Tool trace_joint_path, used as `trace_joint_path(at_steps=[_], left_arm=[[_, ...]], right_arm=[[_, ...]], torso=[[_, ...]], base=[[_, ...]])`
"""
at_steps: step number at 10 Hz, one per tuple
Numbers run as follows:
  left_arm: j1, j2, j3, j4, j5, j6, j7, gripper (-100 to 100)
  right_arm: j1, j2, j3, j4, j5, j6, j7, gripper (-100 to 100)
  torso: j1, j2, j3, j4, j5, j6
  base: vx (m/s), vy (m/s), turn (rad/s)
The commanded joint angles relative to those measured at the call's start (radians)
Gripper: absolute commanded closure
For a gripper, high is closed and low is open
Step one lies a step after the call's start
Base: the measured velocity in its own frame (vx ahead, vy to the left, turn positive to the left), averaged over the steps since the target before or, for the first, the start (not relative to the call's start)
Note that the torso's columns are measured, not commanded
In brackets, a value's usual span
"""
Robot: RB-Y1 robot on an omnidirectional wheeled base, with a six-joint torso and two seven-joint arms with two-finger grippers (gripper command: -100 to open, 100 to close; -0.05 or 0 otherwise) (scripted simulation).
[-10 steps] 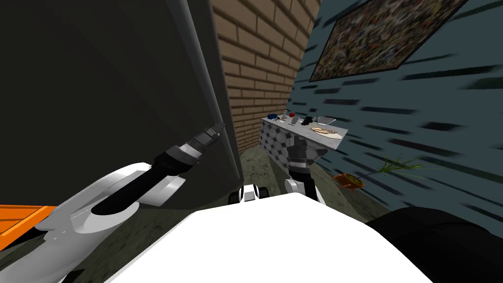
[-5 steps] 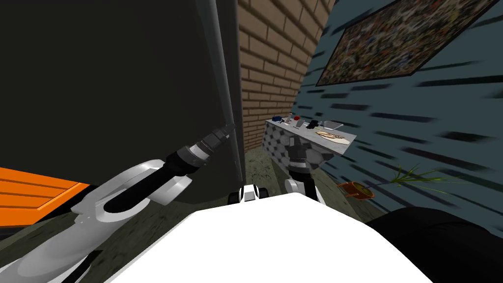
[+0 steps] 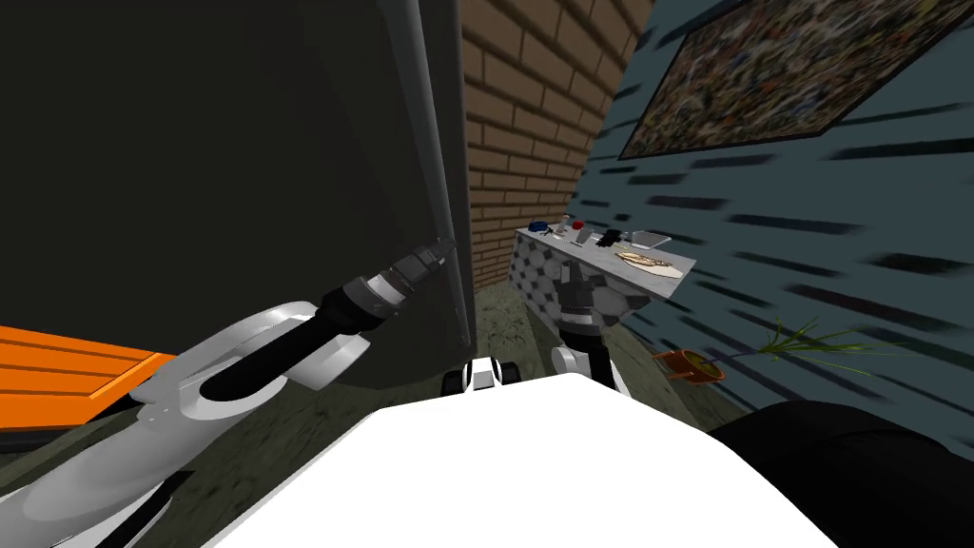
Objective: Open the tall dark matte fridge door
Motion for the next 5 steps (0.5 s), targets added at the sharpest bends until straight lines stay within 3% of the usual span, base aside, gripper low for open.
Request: trace_joint_path(at_steps=[1, 5], left_arm=[[-0.022, 0.081, 0.016, -0.015, 0.045, 0.011, 0.038, 100], [-0.048, 0.21, 0.041, -0.026, 0.115, 0.041, 0.093, 100]], right_arm=[[0.0, 0.0, 0.0, 0.0, 0.0, 0.0, 0.0, 0], [0.0, 0.0, 0.0, 0.0, 0.0, 0.0, 0.0, 0]], torso=[[0.005, -0.003, -0.002, -0.002, 0.002, -0.001], [0.013, -0.017, -0.012, -0.004, 0.005, -0.006]], base=[[-0.227, 0.054, -0.029], [-0.229, 0.039, -0.015]])
